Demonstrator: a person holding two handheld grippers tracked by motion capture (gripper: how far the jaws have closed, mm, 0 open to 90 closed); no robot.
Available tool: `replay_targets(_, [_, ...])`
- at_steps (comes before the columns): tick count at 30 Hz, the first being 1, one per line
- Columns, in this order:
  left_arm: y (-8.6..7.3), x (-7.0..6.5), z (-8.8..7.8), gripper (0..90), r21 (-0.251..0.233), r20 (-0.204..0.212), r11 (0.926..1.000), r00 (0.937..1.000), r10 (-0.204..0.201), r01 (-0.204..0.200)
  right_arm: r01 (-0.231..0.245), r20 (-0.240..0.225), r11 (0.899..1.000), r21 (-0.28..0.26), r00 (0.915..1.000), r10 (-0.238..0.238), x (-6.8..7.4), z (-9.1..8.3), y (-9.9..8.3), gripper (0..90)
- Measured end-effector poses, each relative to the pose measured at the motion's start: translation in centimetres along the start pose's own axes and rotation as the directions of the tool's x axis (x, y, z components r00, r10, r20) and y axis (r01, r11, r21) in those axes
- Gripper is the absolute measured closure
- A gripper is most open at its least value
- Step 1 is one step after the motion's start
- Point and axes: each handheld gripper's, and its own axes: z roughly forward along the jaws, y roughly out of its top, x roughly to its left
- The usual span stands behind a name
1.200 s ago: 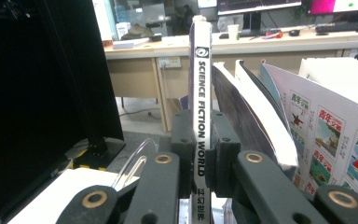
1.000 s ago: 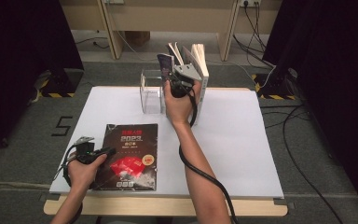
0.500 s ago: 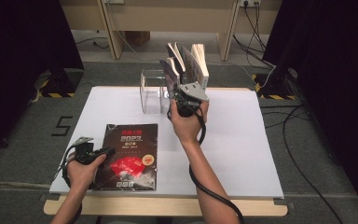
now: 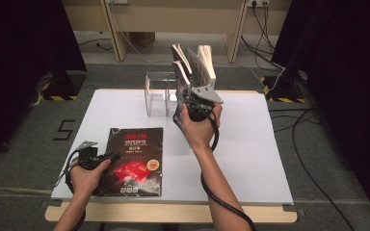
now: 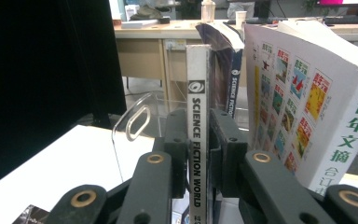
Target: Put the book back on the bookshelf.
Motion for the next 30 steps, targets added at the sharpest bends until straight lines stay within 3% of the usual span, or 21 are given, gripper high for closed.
replay_targets(4, [0.0,0.0,0.0,63.0,0.0,-0.001,1.0,1.0,-0.001,0.001,-0.012,-0.005,1.0,0.013,0.9999,0.012,-0.3,0.0,0.1,74.3])
replay_targets(17, [0.0,-0.2,0.1,63.1,0.003,0.001,1.0,1.0,0.002,-0.002,0.007,0.012,0.998,0.055,0.9999,-0.008,-1.0,-0.2,0.5,79.4])
replay_targets(23, [0.0,-0.1,0.0,63.1,0.008,0.0,1.0,1.0,0.005,-0.005,0.01,-0.01,0.994,0.106,0.9999,-0.009,-1.3,-0.3,1.0,79.3])
replay_targets(26, [-0.1,-0.2,0.1,63.1,0.009,0.001,0.9999,1.0,0.008,-0.008,0.009,-0.04,0.987,0.158,0.9992,-0.003,-1.7,-0.2,1.3,81.0])
replay_targets(30, [-0.1,-0.2,0.1,63.1,0.008,0.001,0.9999,1.0,0.009,-0.009,0.008,-0.04,0.984,0.178,0.9992,-0.001,-2.0,-0.3,1.7,82.7])
